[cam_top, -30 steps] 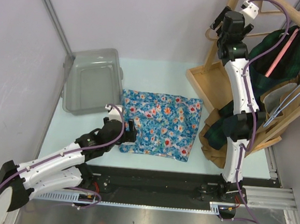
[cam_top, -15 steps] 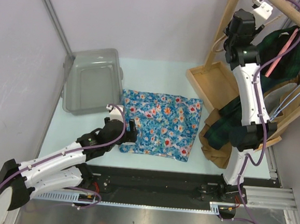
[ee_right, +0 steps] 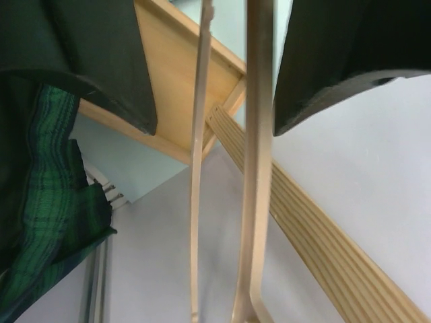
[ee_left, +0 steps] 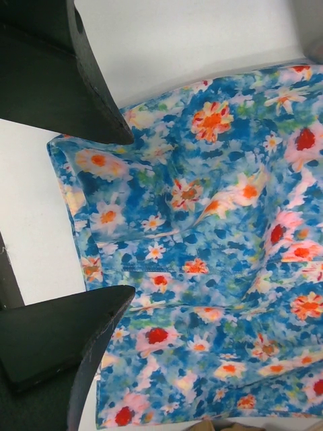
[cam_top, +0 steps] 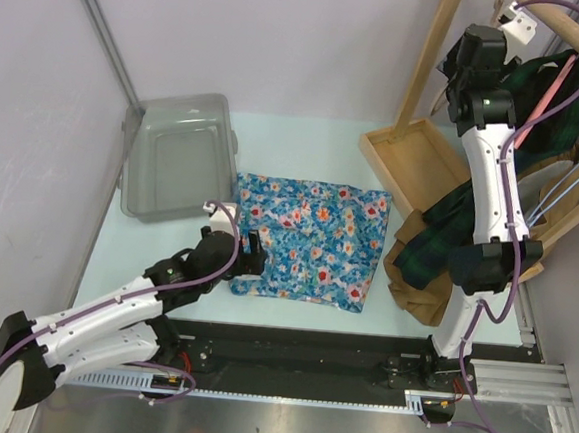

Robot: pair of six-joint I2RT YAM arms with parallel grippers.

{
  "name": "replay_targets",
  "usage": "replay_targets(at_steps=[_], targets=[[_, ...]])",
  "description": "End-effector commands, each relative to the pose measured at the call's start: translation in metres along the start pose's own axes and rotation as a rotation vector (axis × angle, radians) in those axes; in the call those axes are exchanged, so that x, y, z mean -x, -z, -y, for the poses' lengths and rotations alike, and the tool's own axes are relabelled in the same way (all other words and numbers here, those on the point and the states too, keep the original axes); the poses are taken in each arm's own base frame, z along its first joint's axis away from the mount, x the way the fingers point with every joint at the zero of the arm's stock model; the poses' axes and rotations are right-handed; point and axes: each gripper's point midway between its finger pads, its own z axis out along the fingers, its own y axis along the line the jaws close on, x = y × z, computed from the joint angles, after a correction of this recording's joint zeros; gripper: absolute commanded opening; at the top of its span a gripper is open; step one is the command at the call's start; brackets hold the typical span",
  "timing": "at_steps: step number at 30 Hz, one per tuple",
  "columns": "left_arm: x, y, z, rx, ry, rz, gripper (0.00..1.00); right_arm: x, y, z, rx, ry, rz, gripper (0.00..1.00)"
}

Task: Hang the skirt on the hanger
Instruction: Grab a hanger with the right arm

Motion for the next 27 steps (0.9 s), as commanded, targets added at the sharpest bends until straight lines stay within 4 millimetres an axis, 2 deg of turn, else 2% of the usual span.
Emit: replay_targets(at_steps=[1, 4, 6, 7, 9, 10, 13, 19, 23, 24, 25, 27], targets=[[0.007, 0.005, 0.003, -0.029, 0.021, 0.032, 0.89, -0.001, -0.002, -0.004, 0.036, -0.041, -0.028, 0.58], [0.007, 0.006, 0.003, -0.029, 0.02, 0.034, 0.89, 0.002, 0.001, -0.003, 0.027, -0.047, -0.021, 0.45], [0.007, 0.005, 0.003, -0.029, 0.018, 0.032, 0.89, 0.012, 0.005, -0.003, 0.026, -0.054, 0.002, 0.35], [0.006, 0.005, 0.003, -0.031, 0.017, 0.029, 0.89, 0.015, 0.008, -0.003, 0.03, -0.053, 0.008, 0.22], [0.005, 0.005, 0.004, -0.03, 0.016, 0.028, 0.9, 0.027, 0.014, -0.003, 0.03, -0.063, 0.032, 0.11], [0.006, 0.005, 0.003, -0.027, 0.016, 0.028, 0.89, 0.031, 0.017, -0.005, 0.038, -0.06, 0.039, 0.0], [0.007, 0.005, 0.002, -0.022, 0.023, 0.032, 0.93, 0.044, 0.031, -0.007, 0.057, -0.063, 0.063, 0.0], [0.008, 0.006, 0.005, -0.036, 0.033, 0.038, 0.94, 0.072, 0.07, -0.027, 0.18, -0.075, 0.119, 0.0], [0.006, 0.007, 0.005, -0.039, 0.033, 0.03, 0.94, 0.074, 0.091, -0.044, 0.278, -0.055, 0.128, 0.0], [0.006, 0.007, 0.004, -0.04, 0.035, 0.031, 0.94, 0.081, 0.1, -0.044, 0.291, -0.058, 0.143, 0.0], [0.006, 0.008, 0.004, -0.042, 0.038, 0.03, 0.94, 0.071, 0.1, -0.049, 0.32, -0.048, 0.123, 0.0], [0.004, 0.009, 0.002, -0.033, 0.042, 0.029, 0.94, 0.064, 0.11, -0.056, 0.369, -0.051, 0.101, 0.0]])
